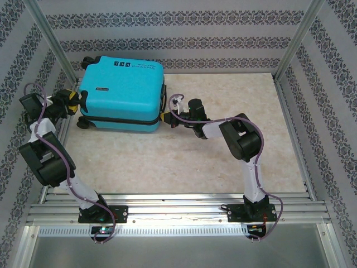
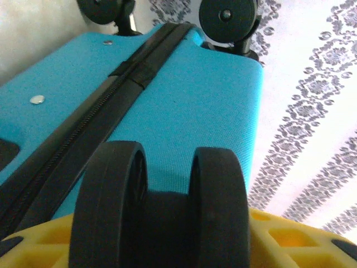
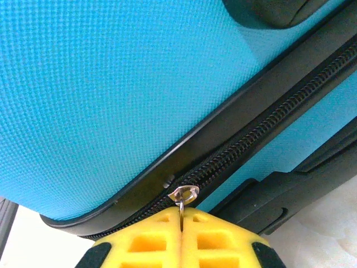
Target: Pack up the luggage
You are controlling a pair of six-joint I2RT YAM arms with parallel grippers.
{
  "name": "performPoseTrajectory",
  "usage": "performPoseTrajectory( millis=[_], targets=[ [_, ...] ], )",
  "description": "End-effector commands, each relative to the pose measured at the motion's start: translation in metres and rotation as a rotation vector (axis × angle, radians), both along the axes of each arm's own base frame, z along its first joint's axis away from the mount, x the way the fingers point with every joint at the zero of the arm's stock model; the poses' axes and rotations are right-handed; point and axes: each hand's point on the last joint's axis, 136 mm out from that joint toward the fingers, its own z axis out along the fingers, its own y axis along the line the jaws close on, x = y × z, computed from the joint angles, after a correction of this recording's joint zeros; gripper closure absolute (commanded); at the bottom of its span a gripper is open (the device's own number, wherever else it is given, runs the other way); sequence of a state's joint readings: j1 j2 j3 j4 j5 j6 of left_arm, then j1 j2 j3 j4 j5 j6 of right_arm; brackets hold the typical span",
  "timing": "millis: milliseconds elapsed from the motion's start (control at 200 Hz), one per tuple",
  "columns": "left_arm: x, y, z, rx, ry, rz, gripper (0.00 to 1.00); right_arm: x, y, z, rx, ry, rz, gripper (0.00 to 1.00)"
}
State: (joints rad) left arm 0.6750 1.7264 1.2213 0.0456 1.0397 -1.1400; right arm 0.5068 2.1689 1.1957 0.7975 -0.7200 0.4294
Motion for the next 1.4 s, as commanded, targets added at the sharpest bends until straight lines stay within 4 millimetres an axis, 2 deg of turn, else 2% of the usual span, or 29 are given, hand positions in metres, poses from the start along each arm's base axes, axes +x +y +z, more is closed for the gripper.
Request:
performPoseTrajectory(
  millis=[0,265,325,380,460,545,605,685,804,964,1054,1184,1399],
  targets=[
    [-0.011,-0.011,0.074,0.217,-0.126,-0.031,0.42,-0.034,0.021,0.034,0.057,-0.122,0.164,1.0],
    [-0.021,-0.013,0.11,0.37,-0.162,0.054,0.35,-0.062,0.028,0.04,0.075,-0.165,0.243,1.0],
    [-0.023,-0.013,0.116,0.397,-0.167,0.07,0.28,-0.069,0.031,0.039,0.069,-0.173,0.254,1.0],
    [-0.025,-0.013,0.123,0.425,-0.178,0.088,0.27,-0.073,0.032,0.038,0.062,-0.18,0.253,1.0],
    [-0.025,-0.022,0.136,0.483,-0.197,0.093,0.27,-0.078,0.035,0.037,0.061,-0.178,0.257,1.0],
    [-0.019,-0.059,0.148,0.62,-0.179,0.017,0.27,-0.076,0.038,0.034,0.051,-0.173,0.238,1.0],
    [-0.012,-0.104,0.155,0.777,-0.157,-0.08,0.27,-0.069,0.036,0.032,0.04,-0.164,0.198,1.0],
    [-0.004,-0.165,0.155,0.981,-0.117,-0.229,0.28,-0.062,0.033,0.033,0.037,-0.16,0.163,1.0],
    [0.006,-0.238,0.141,1.215,-0.057,-0.398,0.3,-0.057,0.03,0.033,0.025,-0.159,0.131,1.0],
    [0.016,-0.315,0.109,1.533,0.024,-0.582,0.33,-0.053,0.027,0.031,0.01,-0.151,0.109,1.0],
    [0.022,-0.334,0.093,1.703,0.11,-0.619,0.32,-0.051,0.025,0.032,0.01,-0.151,0.101,1.0],
    [0.033,-0.352,0.073,1.792,0.182,-0.691,0.32,-0.052,0.023,0.032,0.01,-0.148,0.1,1.0],
    [0.048,-0.361,0.037,1.964,0.285,-0.727,0.23,-0.052,0.021,0.031,0.01,-0.143,0.1,1.0]
  ],
)
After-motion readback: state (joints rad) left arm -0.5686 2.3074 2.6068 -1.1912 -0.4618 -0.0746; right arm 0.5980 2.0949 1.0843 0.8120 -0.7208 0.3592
